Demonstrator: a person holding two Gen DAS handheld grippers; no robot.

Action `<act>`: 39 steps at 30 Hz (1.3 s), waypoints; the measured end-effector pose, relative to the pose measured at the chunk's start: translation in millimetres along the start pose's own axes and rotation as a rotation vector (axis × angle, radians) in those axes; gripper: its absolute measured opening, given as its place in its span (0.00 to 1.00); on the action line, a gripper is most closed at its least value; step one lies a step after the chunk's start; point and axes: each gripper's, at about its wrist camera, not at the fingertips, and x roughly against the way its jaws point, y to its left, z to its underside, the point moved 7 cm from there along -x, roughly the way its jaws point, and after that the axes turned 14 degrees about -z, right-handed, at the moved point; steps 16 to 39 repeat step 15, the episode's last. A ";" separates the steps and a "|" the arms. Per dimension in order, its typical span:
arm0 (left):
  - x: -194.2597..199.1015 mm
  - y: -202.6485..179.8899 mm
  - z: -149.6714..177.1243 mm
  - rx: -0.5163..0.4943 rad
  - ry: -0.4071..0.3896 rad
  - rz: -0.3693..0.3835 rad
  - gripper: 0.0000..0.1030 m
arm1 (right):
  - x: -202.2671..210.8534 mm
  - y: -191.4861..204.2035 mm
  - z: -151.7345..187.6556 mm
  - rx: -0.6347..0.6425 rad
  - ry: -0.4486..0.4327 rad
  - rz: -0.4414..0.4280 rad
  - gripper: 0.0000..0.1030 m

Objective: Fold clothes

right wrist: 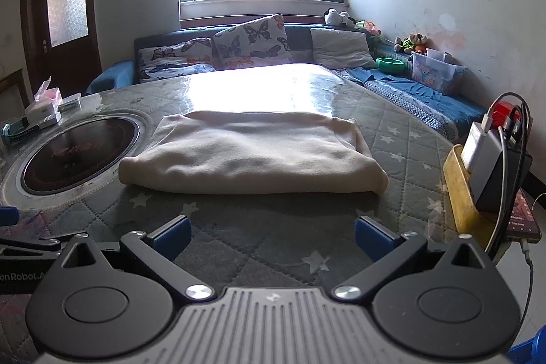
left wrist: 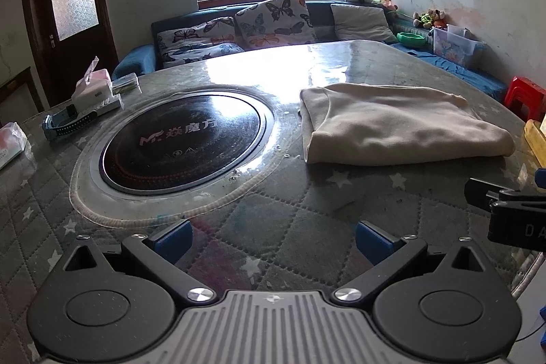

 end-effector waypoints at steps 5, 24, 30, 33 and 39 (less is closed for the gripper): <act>-1.3 -1.1 2.3 -0.004 0.007 -0.002 1.00 | -3.1 -1.6 3.1 -0.004 0.009 0.002 1.00; -3.2 -3.7 4.3 -0.009 0.016 0.008 1.00 | -3.3 -1.9 3.3 -0.005 0.010 0.002 1.00; -3.2 -3.7 4.3 -0.009 0.016 0.008 1.00 | -3.3 -1.9 3.3 -0.005 0.010 0.002 1.00; -3.2 -3.7 4.3 -0.009 0.016 0.008 1.00 | -3.3 -1.9 3.3 -0.005 0.010 0.002 1.00; -3.2 -3.7 4.3 -0.009 0.016 0.008 1.00 | -3.3 -1.9 3.3 -0.005 0.010 0.002 1.00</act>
